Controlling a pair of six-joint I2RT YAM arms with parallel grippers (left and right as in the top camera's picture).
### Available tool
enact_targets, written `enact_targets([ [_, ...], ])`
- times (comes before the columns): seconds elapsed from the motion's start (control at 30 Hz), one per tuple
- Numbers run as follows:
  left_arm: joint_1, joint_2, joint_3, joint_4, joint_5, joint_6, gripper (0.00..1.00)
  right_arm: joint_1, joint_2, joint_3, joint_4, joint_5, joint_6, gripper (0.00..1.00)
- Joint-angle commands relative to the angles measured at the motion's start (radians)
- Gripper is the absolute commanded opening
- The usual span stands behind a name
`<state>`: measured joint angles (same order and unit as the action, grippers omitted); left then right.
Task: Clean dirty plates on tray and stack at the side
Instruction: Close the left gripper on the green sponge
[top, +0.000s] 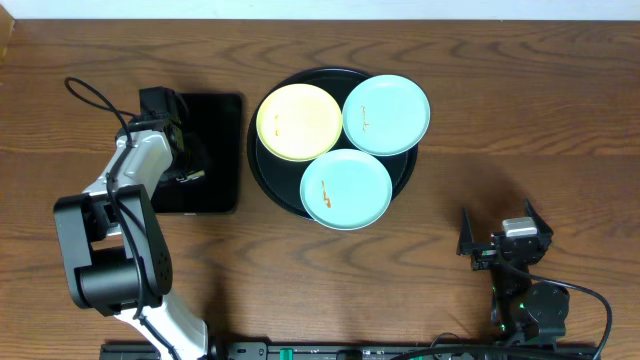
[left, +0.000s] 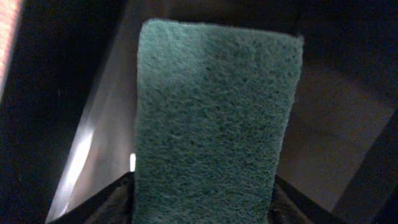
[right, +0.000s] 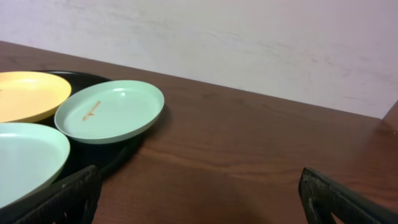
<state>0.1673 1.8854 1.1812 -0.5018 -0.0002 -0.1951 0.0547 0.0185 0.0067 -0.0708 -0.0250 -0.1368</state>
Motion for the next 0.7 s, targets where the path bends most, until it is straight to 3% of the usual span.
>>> enact_targets([
  [0.0, 0.0, 0.005, -0.002, 0.002, -0.012, -0.005, 0.52, -0.019, -0.005, -0.001, -0.005, 0.009, -0.006, 0.99],
  [0.33, 0.0, 0.005, -0.002, -0.217, -0.011, -0.005, 0.53, -0.019, -0.005, -0.001, -0.005, 0.009, -0.006, 0.99],
  [0.4, 0.0, 0.005, -0.002, -0.239, -0.012, -0.005, 0.58, -0.019, -0.005, -0.001, -0.005, 0.009, -0.006, 0.99],
  [0.67, 0.0, 0.005, 0.01, -0.169, -0.013, 0.002, 0.66, -0.019, -0.005, -0.001, -0.005, 0.009, -0.006, 0.99],
])
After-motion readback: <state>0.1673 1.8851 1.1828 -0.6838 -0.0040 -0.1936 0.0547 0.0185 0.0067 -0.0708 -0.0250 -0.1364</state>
